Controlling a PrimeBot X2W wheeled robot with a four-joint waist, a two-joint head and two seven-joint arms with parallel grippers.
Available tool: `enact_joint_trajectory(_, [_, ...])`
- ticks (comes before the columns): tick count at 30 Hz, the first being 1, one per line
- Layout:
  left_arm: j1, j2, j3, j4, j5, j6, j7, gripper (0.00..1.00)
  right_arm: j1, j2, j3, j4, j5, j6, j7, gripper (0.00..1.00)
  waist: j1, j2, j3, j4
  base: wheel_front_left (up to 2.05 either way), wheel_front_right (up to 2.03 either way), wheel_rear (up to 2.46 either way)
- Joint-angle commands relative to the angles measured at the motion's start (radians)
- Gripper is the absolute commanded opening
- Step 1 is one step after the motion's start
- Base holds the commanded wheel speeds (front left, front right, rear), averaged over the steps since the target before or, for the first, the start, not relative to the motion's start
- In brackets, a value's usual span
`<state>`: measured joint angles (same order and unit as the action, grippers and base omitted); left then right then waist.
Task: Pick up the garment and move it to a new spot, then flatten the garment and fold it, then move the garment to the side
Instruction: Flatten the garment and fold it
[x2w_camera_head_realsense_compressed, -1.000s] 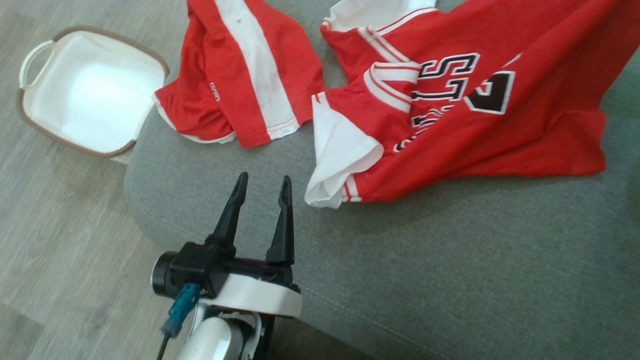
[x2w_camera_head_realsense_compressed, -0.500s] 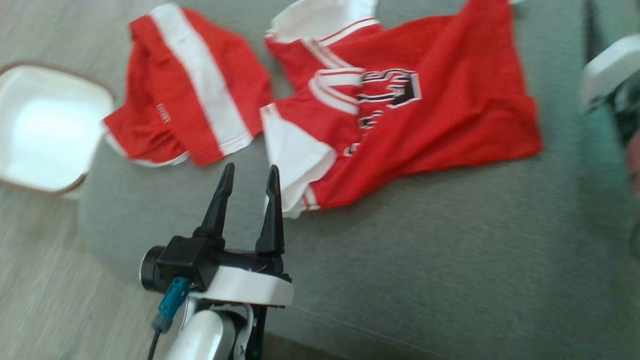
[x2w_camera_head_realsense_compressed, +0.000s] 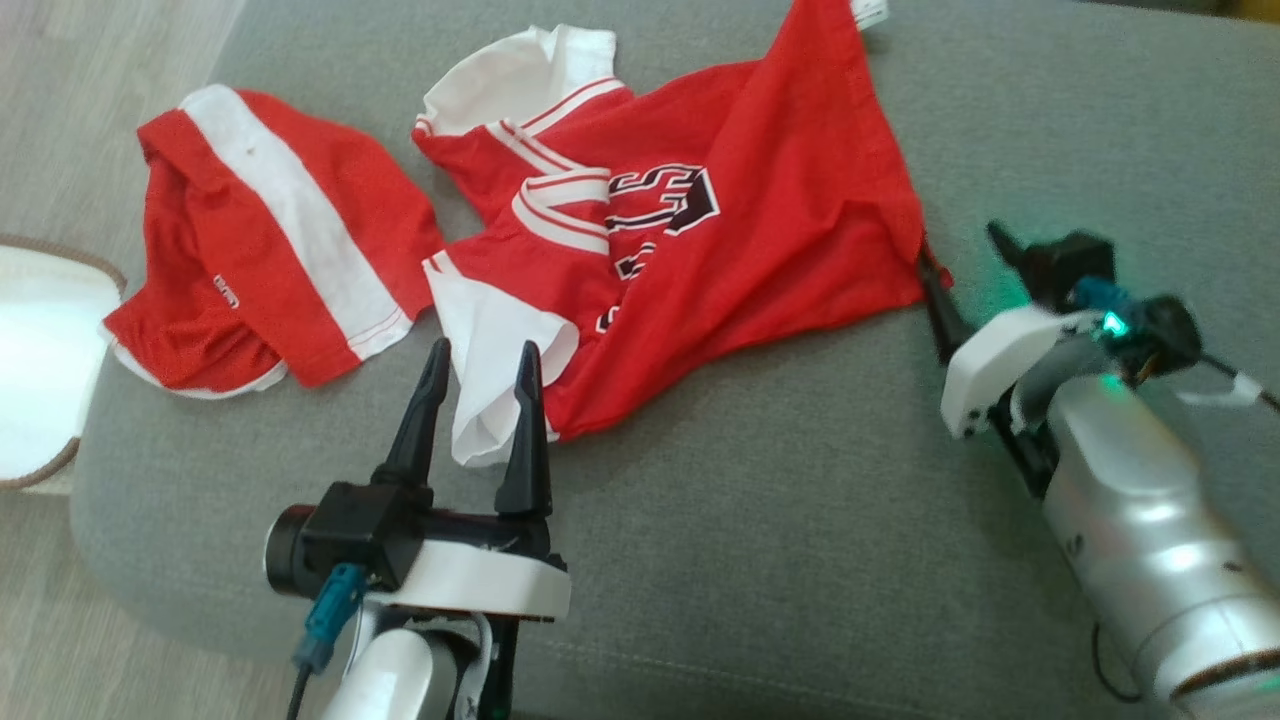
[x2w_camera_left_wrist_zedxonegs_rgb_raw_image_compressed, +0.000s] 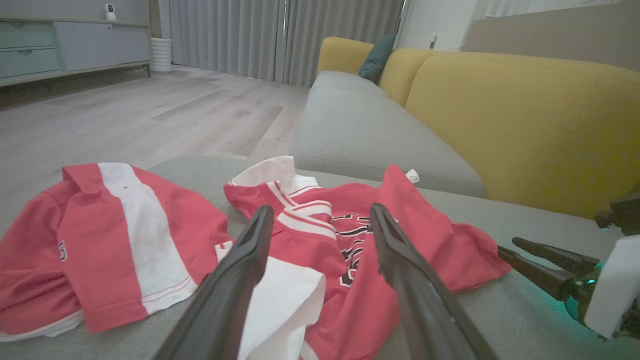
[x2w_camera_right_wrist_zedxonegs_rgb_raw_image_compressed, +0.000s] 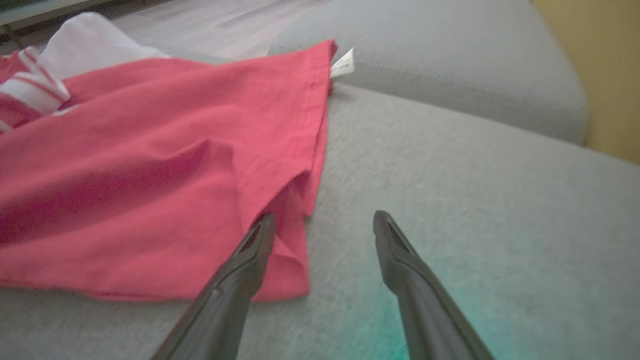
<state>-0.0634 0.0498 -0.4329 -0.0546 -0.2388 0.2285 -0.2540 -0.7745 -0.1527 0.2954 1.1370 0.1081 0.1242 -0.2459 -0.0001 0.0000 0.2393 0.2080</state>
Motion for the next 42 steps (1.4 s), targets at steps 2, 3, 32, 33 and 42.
enact_joint_trajectory(2, [-0.02,0.0,0.041,-0.027,0.011,-0.005,-0.008,1.0,0.02,0.004,0.054,-0.049,0.045,0.007,0.01,1.0,0.0001,0.0,0.017,0.015,0.0,0.0,0.0])
enact_joint_trajectory(3, [-0.022,0.0,0.042,-0.027,0.011,-0.006,-0.008,1.0,0.029,-0.001,0.067,-0.058,0.061,0.007,0.017,1.0,0.0001,0.0,0.021,0.02,0.0,0.0,0.0])
enact_joint_trajectory(32, [-0.01,0.0,0.099,-0.021,0.039,-0.019,-0.008,1.0,0.345,-0.096,-0.015,-0.489,0.187,0.007,0.118,0.0,0.0001,0.0,-0.02,-0.138,0.0,0.0,0.0])
enact_joint_trajectory(33, [-0.01,0.0,0.099,-0.021,0.039,-0.019,-0.008,1.0,0.345,-0.096,-0.015,-0.489,0.187,0.007,0.118,0.0,0.0001,0.0,-0.02,-0.138,0.0,0.0,0.0])
enact_joint_trajectory(42, [-0.01,0.0,0.134,-0.011,0.054,-0.039,-0.008,1.0,0.651,-0.022,-0.281,-0.886,0.07,0.007,0.262,0.0,0.0001,0.0,-0.011,-0.239,0.0,0.0,0.0])
